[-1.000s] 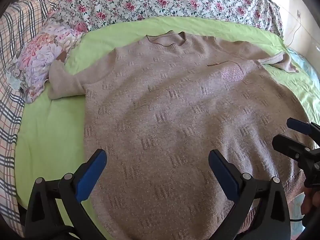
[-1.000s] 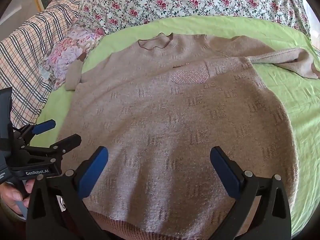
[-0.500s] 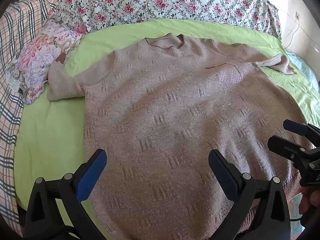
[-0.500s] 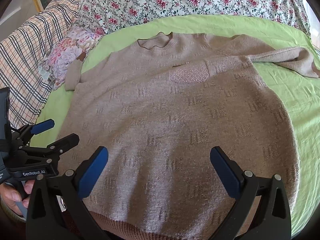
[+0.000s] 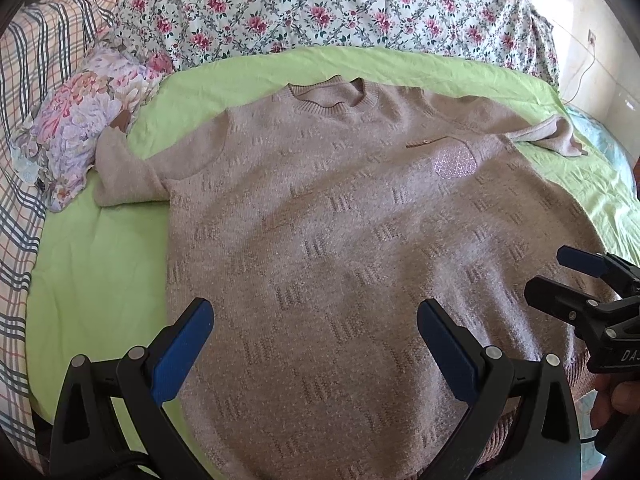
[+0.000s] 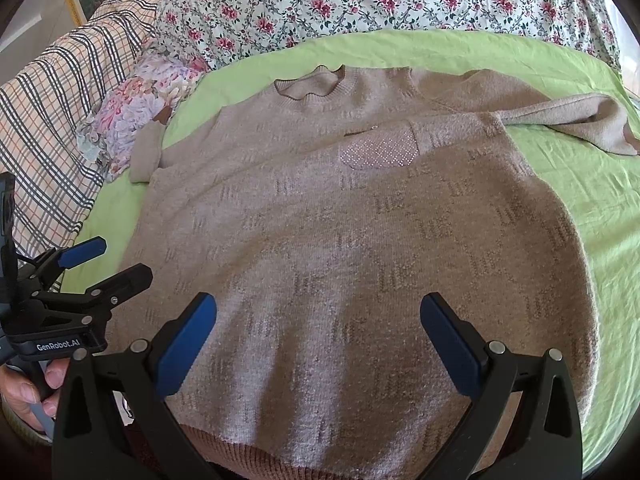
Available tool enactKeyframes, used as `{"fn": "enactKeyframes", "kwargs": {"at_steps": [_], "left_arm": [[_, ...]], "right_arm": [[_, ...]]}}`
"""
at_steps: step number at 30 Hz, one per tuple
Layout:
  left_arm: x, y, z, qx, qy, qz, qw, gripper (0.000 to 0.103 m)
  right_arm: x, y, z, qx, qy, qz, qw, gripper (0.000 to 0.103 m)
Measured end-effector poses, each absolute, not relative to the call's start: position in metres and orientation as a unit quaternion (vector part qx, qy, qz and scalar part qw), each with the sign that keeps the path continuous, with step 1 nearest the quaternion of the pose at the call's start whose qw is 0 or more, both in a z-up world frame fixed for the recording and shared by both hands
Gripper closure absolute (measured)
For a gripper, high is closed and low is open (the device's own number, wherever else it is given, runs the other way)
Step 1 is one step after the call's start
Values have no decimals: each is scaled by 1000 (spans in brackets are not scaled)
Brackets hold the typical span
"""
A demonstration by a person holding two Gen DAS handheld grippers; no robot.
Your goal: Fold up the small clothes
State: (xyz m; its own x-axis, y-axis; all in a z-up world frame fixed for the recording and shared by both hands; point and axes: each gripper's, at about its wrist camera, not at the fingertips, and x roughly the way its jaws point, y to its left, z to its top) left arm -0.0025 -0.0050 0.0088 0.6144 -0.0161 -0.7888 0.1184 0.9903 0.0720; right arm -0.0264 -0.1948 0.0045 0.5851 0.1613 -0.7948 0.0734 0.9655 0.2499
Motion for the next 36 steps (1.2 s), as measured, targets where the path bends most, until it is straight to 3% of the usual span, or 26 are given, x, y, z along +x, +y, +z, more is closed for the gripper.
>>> {"fn": "enactKeyframes", "kwargs": {"at_steps": [36], "left_arm": [[6, -3, 9, 54, 424, -76, 901, 1]], "right_arm": [[-24, -215, 13, 145, 454, 10, 879, 1]]}}
